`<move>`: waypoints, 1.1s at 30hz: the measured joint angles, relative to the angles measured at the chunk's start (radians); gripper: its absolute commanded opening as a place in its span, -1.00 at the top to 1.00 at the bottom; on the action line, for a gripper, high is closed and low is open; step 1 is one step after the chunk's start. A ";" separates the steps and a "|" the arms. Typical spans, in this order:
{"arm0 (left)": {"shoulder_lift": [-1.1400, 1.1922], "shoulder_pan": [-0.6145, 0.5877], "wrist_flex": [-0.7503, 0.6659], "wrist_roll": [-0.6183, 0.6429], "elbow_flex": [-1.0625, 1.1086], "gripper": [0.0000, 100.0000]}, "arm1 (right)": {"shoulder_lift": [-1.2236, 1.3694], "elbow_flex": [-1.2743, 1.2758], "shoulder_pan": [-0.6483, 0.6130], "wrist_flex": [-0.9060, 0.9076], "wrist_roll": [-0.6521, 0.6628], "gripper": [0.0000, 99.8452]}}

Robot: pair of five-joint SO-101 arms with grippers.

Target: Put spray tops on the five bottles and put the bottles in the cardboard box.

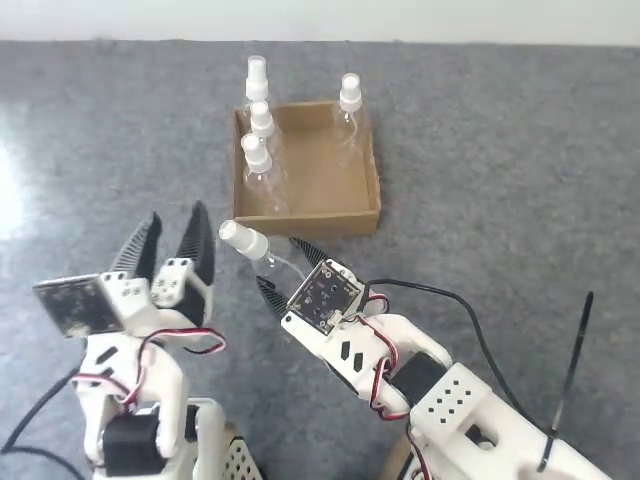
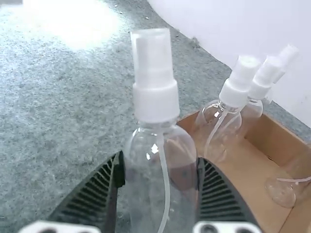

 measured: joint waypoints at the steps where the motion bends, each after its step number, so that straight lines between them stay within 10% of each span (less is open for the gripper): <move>1: 0.000 -0.018 0.000 0.020 -0.005 0.64 | 0.000 0.000 0.000 0.000 0.000 0.83; 33: 0.000 -0.077 -0.123 0.066 0.124 0.65 | -0.002 -0.002 -0.055 -0.080 0.000 0.83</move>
